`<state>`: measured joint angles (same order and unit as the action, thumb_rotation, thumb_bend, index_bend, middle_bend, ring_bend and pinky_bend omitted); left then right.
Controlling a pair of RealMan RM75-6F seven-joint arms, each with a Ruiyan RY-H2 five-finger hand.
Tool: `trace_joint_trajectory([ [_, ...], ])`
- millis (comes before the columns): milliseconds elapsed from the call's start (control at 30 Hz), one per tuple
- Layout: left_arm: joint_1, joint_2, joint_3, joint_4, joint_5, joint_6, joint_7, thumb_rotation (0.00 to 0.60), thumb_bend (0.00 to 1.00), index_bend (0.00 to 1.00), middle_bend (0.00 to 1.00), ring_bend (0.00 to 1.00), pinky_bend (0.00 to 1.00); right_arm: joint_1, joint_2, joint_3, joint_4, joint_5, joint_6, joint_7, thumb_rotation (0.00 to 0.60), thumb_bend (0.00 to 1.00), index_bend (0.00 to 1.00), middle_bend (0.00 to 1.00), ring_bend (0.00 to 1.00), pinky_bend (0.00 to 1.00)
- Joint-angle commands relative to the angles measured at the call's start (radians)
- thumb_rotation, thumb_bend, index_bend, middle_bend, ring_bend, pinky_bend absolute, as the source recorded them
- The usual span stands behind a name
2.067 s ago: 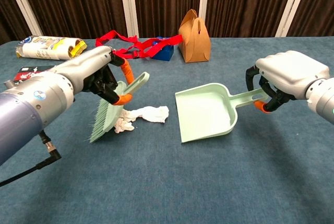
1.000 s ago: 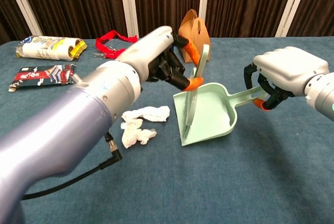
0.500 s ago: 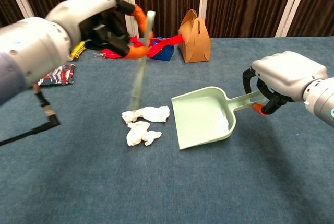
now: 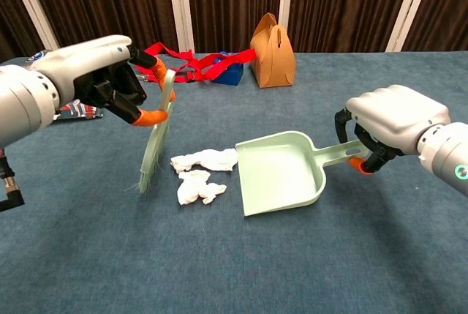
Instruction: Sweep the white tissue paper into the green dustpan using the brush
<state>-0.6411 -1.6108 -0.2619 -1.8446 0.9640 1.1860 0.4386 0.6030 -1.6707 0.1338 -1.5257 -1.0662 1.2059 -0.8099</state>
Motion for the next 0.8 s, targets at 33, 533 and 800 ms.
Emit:
trace_joint_trajectory([
  [33, -0.01, -0.022, 0.006, 0.02, -0.003, -0.003, 0.001, 0.6, 0.65, 0.79, 1.0, 1.0, 1.0, -0.002, -0.001, -0.002, 0.006, -0.001, -0.001, 0.004, 0.6, 0.48, 0.63, 0.8, 0.78, 0.8],
  [533, -0.121, -0.305, -0.033, 0.202, 0.013, -0.013, -0.01, 0.6, 0.65, 0.79, 1.0, 1.0, 1.0, -0.004, 0.003, -0.004, 0.024, -0.004, -0.003, 0.013, 0.6, 0.48, 0.62, 0.8, 0.78, 0.8],
  [800, -0.193, -0.426, -0.118, 0.273, 0.082, 0.02, -0.034, 0.6, 0.65, 0.79, 1.0, 1.0, 1.0, -0.003, 0.014, 0.002, 0.005, -0.005, 0.006, 0.0, 0.6, 0.48, 0.62, 0.8, 0.78, 0.8],
])
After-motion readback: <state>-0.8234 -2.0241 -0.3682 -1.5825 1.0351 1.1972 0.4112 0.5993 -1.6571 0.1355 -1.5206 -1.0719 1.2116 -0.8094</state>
